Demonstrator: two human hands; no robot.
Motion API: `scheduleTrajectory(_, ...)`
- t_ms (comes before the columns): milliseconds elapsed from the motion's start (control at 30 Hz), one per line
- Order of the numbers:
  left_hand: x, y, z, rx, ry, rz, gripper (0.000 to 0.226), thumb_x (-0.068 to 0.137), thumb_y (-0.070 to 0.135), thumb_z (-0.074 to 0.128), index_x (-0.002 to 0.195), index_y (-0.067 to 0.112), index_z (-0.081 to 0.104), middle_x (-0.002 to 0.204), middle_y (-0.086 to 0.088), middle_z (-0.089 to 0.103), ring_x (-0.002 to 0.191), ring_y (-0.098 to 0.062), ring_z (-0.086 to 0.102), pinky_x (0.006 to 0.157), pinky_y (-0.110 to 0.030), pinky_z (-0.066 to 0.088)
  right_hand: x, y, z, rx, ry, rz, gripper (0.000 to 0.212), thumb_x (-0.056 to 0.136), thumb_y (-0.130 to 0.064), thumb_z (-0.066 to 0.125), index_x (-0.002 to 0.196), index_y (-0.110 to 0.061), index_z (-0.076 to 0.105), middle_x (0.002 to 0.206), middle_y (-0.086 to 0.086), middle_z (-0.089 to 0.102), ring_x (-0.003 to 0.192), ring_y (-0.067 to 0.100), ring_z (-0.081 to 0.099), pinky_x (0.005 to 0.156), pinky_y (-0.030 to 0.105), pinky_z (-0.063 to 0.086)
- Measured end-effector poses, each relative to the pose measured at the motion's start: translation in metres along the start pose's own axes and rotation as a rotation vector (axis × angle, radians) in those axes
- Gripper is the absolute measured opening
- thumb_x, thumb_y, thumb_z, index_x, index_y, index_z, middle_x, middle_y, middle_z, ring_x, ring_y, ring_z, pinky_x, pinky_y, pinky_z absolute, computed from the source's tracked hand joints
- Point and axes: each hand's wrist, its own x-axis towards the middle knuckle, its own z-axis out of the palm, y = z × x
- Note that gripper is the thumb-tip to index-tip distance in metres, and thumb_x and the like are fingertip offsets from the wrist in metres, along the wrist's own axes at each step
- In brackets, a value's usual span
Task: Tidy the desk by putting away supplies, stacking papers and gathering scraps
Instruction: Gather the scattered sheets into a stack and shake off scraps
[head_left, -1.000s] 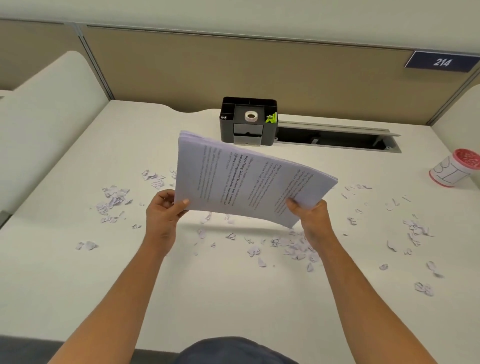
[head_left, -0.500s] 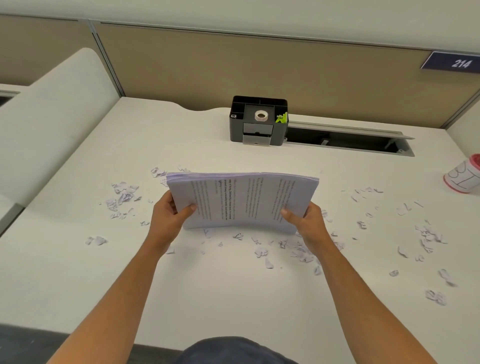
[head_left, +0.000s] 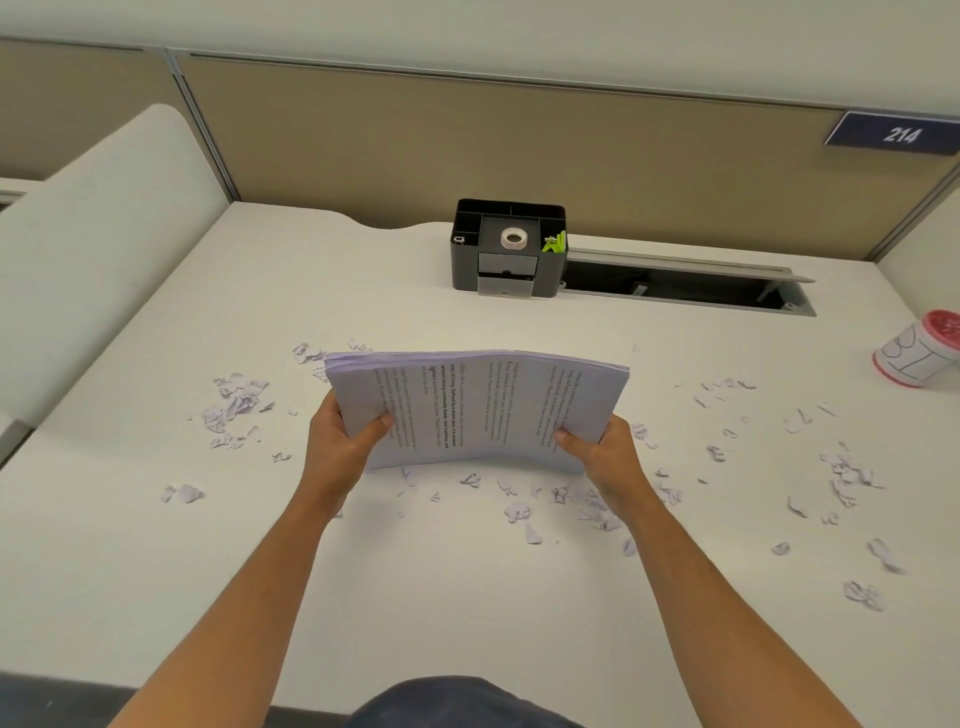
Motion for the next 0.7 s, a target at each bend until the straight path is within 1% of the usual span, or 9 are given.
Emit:
scheduleTrajectory(133,0.001,0.001,0.003,-0.007,0.016,0.025,0.04,0.087,0.009,0.07,0.122,0.023,0.057,0.117,0.002,0.068,0.109,-0.019,0.064,0.092,-0.045,0.054,0.001,-0.003,0.0,0.013,0.003,-0.003,0.031,0.087,-0.003,0.068,0.115,-0.016,0.063,0.112,0.001,0.069,0.103,0.019,0.065,0.073,0.02,0.057)
scheduleTrajectory(267,0.003,0.013,0.008,-0.029,0.055,0.083,0.036,0.088,0.005,0.068,0.119,0.021,0.057,0.114,0.001,0.068,0.104,-0.018,0.065,0.086,-0.04,0.057,0.002,-0.009,-0.005,0.03,0.016,-0.026,0.034,0.086,-0.003,0.069,0.118,-0.015,0.063,0.112,-0.001,0.07,0.103,0.017,0.067,0.087,0.031,0.057)
scheduleTrajectory(400,0.005,0.029,0.01,-0.118,0.077,0.123,0.035,0.085,0.008,0.071,0.114,0.025,0.06,0.108,0.007,0.069,0.099,-0.014,0.066,0.079,-0.036,0.056,0.001,-0.013,-0.01,0.08,0.057,-0.064,0.037,0.084,-0.004,0.072,0.117,-0.017,0.062,0.112,-0.003,0.072,0.103,0.014,0.067,0.093,0.036,0.054)
scheduleTrajectory(467,0.006,0.037,0.011,-0.201,0.084,0.137,0.036,0.085,0.005,0.069,0.115,0.022,0.06,0.108,0.007,0.07,0.1,-0.015,0.065,0.081,-0.036,0.055,0.001,-0.012,-0.009,0.161,0.109,-0.051,0.047,0.082,-0.01,0.075,0.121,-0.022,0.055,0.119,-0.003,0.067,0.111,0.012,0.063,0.095,0.034,0.052)
scheduleTrajectory(533,0.007,0.042,0.015,-0.287,0.084,0.157,0.038,0.088,-0.003,0.064,0.116,0.021,0.059,0.11,0.006,0.069,0.103,-0.016,0.064,0.085,-0.037,0.054,-0.001,-0.012,-0.007,0.302,0.119,-0.017,0.073,0.072,-0.03,0.084,0.133,-0.027,0.045,0.13,0.0,0.058,0.121,0.016,0.057,0.098,0.033,0.049)
scheduleTrajectory(567,0.007,0.044,0.018,-0.331,0.082,0.16,0.039,0.089,-0.005,0.062,0.118,0.02,0.058,0.112,0.004,0.068,0.106,-0.017,0.063,0.087,-0.038,0.053,-0.001,-0.011,-0.006,0.401,0.084,-0.002,0.086,0.067,-0.035,0.087,0.138,-0.026,0.04,0.135,0.003,0.055,0.124,0.019,0.056,0.101,0.036,0.048)
scheduleTrajectory(600,0.006,0.045,0.022,-0.374,0.078,0.157,0.039,0.089,-0.005,0.06,0.12,0.019,0.057,0.114,0.003,0.068,0.108,-0.018,0.062,0.09,-0.039,0.052,-0.001,-0.011,-0.004,0.499,0.023,-0.001,0.089,0.069,-0.031,0.085,0.142,-0.023,0.036,0.137,0.007,0.053,0.127,0.024,0.055,0.104,0.039,0.047)
scheduleTrajectory(667,0.004,0.044,0.031,-0.438,0.064,0.138,0.04,0.09,-0.004,0.058,0.124,0.017,0.055,0.118,0.001,0.067,0.112,-0.02,0.061,0.095,-0.044,0.051,-0.003,-0.015,0.005,0.644,-0.119,-0.015,0.082,0.076,-0.019,0.079,0.144,-0.015,0.034,0.135,0.013,0.053,0.127,0.03,0.053,0.107,0.044,0.044)
scheduleTrajectory(700,0.002,0.042,0.036,-0.461,0.055,0.121,0.041,0.09,-0.004,0.058,0.125,0.016,0.055,0.119,0.0,0.067,0.114,-0.022,0.06,0.098,-0.047,0.049,-0.004,-0.018,0.01,0.696,-0.186,-0.018,0.08,0.074,-0.019,0.083,0.14,-0.013,0.037,0.128,0.013,0.057,0.122,0.03,0.056,0.107,0.045,0.043)
